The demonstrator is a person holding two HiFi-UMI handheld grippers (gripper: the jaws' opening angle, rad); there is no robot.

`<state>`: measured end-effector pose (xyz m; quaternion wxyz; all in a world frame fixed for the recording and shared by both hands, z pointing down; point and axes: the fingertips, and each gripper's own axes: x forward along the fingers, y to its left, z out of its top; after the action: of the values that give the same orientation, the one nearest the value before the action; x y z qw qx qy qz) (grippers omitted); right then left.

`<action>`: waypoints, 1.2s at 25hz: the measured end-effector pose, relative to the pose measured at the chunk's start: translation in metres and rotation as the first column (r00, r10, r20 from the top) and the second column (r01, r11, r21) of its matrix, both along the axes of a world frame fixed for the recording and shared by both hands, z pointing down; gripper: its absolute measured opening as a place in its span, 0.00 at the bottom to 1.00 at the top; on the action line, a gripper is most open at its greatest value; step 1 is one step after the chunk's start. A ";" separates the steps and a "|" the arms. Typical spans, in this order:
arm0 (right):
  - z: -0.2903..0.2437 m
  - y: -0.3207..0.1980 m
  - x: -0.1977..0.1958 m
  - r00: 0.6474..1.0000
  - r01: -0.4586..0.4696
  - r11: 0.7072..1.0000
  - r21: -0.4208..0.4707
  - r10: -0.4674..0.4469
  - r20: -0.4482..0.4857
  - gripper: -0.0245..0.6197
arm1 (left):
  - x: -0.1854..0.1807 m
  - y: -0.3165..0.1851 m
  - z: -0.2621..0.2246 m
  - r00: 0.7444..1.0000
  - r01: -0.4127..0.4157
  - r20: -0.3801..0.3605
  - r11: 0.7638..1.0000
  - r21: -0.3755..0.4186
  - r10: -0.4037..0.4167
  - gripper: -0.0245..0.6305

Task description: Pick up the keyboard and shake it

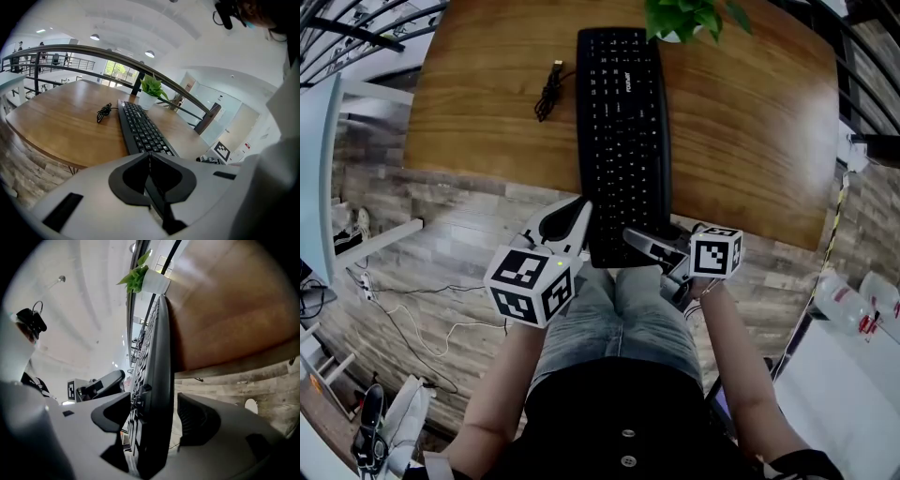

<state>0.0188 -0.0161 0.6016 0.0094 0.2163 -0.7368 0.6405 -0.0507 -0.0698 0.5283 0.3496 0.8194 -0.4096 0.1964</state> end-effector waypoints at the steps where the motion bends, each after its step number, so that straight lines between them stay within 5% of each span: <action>1: 0.000 -0.001 -0.001 1.000 -0.007 1.000 -0.006 0.008 0.028 0.47 | 0.000 0.000 0.001 1.000 0.002 0.000 1.000 -0.002 -0.002 0.07; 10: 0.002 0.003 -0.020 0.992 0.069 0.998 0.014 -0.070 0.104 0.47 | -0.002 -0.004 0.007 1.000 0.007 0.005 1.000 -0.012 -0.007 0.07; 16: -0.006 0.000 -0.022 0.982 0.035 0.999 0.036 -0.041 0.186 0.46 | 0.000 -0.005 0.008 1.000 0.005 0.001 1.000 -0.016 -0.005 0.07; 18: -0.007 0.000 -0.022 0.982 0.035 0.999 0.037 -0.041 0.186 0.38 | 0.000 -0.005 0.010 1.000 0.004 0.005 1.000 -0.018 -0.004 0.07; 23: -0.007 0.001 -0.023 0.979 0.036 0.999 0.015 -0.038 0.201 0.33 | -0.004 -0.009 0.016 0.999 0.008 0.032 1.000 -0.029 -0.007 0.07; 30: -0.022 0.001 -0.020 0.981 0.027 1.000 0.006 -0.027 0.192 0.28 | -0.005 -0.020 0.011 0.999 0.002 -0.038 1.000 -0.030 -0.003 0.08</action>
<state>-0.0011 -0.0146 0.5799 -0.0534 0.1434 -0.7382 0.6570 -0.0554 -0.0898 0.5398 0.3700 0.8171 -0.4009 0.1864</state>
